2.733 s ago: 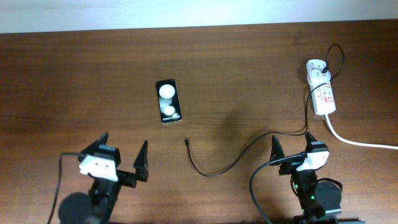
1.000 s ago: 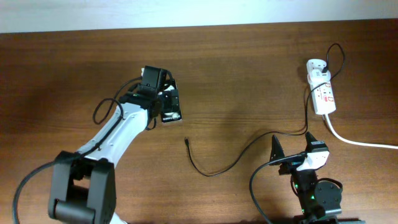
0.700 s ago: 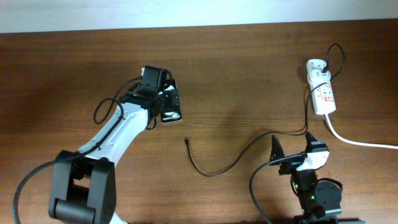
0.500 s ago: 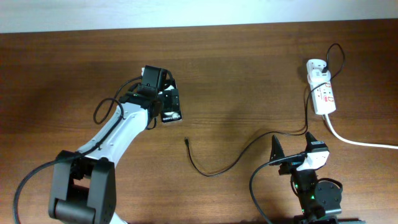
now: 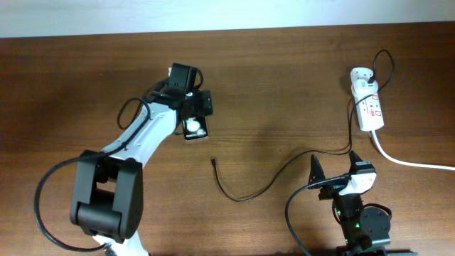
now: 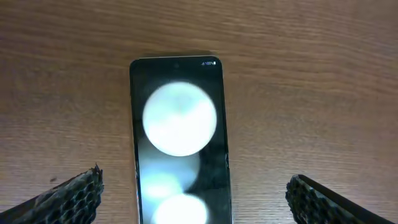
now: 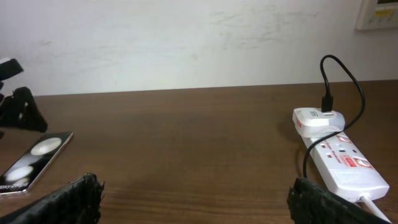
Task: Plug charger to phone and switch on socket
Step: 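Lower the left gripper and grasp the phone's bottom edge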
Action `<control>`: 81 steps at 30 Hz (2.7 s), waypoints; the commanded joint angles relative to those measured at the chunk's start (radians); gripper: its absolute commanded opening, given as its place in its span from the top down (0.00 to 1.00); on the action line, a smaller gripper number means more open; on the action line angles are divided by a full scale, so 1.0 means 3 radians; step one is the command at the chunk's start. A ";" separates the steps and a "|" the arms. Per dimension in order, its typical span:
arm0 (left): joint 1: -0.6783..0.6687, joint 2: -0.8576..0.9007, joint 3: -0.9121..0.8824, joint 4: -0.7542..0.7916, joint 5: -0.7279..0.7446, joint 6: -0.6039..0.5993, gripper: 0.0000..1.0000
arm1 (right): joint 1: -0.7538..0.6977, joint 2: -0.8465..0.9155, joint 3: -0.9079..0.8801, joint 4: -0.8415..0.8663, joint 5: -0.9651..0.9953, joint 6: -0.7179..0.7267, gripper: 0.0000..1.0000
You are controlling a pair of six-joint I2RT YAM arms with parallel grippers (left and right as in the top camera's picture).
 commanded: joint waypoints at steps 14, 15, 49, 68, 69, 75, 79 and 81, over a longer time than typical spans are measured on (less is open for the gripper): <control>-0.0014 0.0308 0.0042 -0.0072 0.0038 -0.0206 0.01 | 0.0024 -0.0022 -0.0015 -0.0018 0.0018 -0.0001 0.02; -0.0013 0.0308 0.0041 -0.0072 0.0038 -0.0206 0.01 | 0.0024 -0.0022 -0.0015 -0.0018 0.0018 -0.0001 0.01; -0.0027 0.0323 0.0041 -0.0220 0.0037 -0.0206 0.01 | 0.0024 -0.0022 -0.0015 -0.0018 0.0018 -0.0001 0.01; -0.0041 0.0586 0.0042 -0.1445 0.0039 -0.0202 0.08 | 0.0024 -0.0022 -0.0015 -0.0018 0.0018 -0.0001 0.01; -0.0041 0.0585 0.0052 -0.1452 0.0041 -0.0145 0.04 | 0.0024 -0.0022 -0.0015 -0.0018 0.0018 -0.0001 0.01; -0.0027 0.0590 0.0852 -0.1244 -0.0150 -0.0160 0.01 | 0.0024 -0.0022 -0.0015 -0.0018 0.0019 -0.0001 0.01; -0.0083 0.0880 0.0852 -0.1115 -0.0228 -0.0209 0.01 | 0.0024 -0.0022 -0.0015 -0.0018 0.0018 -0.0001 0.01; -0.0083 0.0994 0.0852 -0.1155 -0.0211 -0.0209 0.01 | 0.0024 -0.0022 -0.0015 -0.0018 0.0018 -0.0001 0.01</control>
